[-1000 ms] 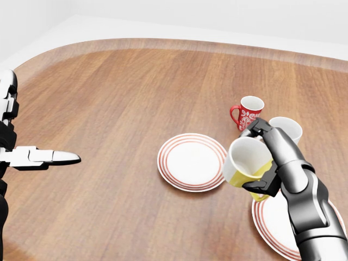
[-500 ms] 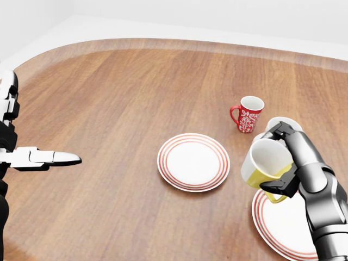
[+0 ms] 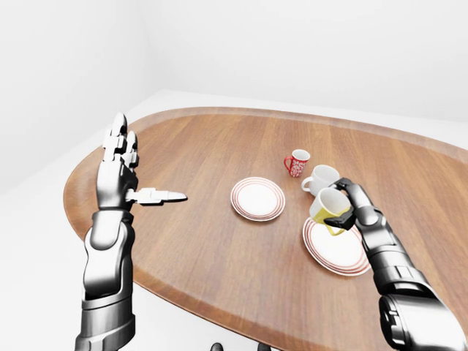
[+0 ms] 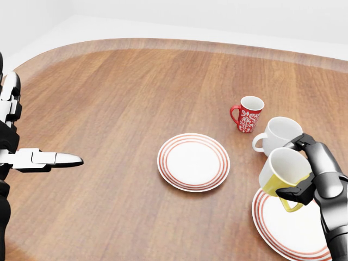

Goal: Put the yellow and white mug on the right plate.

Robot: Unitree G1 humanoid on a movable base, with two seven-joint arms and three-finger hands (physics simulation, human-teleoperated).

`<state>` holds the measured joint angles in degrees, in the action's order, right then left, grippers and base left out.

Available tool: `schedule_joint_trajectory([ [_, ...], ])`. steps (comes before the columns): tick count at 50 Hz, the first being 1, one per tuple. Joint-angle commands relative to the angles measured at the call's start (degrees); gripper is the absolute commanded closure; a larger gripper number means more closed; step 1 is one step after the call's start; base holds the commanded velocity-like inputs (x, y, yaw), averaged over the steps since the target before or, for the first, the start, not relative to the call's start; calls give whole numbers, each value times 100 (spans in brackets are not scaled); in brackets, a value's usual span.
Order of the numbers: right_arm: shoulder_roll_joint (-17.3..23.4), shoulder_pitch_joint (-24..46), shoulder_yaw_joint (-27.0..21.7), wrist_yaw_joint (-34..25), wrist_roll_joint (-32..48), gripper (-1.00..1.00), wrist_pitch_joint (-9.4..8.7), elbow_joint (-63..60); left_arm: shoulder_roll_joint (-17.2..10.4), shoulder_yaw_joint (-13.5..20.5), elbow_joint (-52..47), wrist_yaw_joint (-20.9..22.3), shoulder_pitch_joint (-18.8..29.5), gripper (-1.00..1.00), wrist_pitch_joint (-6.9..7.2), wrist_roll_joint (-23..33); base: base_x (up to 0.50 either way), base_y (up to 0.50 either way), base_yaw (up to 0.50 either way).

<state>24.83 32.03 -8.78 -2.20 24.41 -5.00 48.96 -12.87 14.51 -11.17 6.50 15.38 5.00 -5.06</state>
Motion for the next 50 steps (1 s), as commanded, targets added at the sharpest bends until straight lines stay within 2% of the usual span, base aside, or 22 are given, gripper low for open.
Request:
schedule_joint_trajectory([
  [1,120,166,9,251,180,100,0,599,19,-17,9,3,-16,-100,0,14,0,0,0],
  [5,166,293,35,439,123,100,116,947,51,-51,-25,12,-68,-100,0,49,0,0,0],
  [10,208,422,87,581,82,100,349,1372,62,-52,-61,31,-82,-100,0,63,0,0,0],
  [11,213,456,107,638,84,100,446,1526,60,-47,-50,31,-73,-100,0,65,0,0,0],
  [17,241,522,156,705,56,100,570,1752,69,-49,-84,36,-86,-100,0,72,0,0,0],
  [26,261,616,242,923,118,100,881,2163,85,-67,-56,40,-100,-100,0,95,0,0,0],
  [34,261,690,279,1026,199,100,1000,2298,88,-61,-99,49,-115,-100,0,97,0,0,0],
  [50,285,770,296,1369,451,100,1000,2583,88,-68,15,42,-84,-100,0,100,0,0,0],
])
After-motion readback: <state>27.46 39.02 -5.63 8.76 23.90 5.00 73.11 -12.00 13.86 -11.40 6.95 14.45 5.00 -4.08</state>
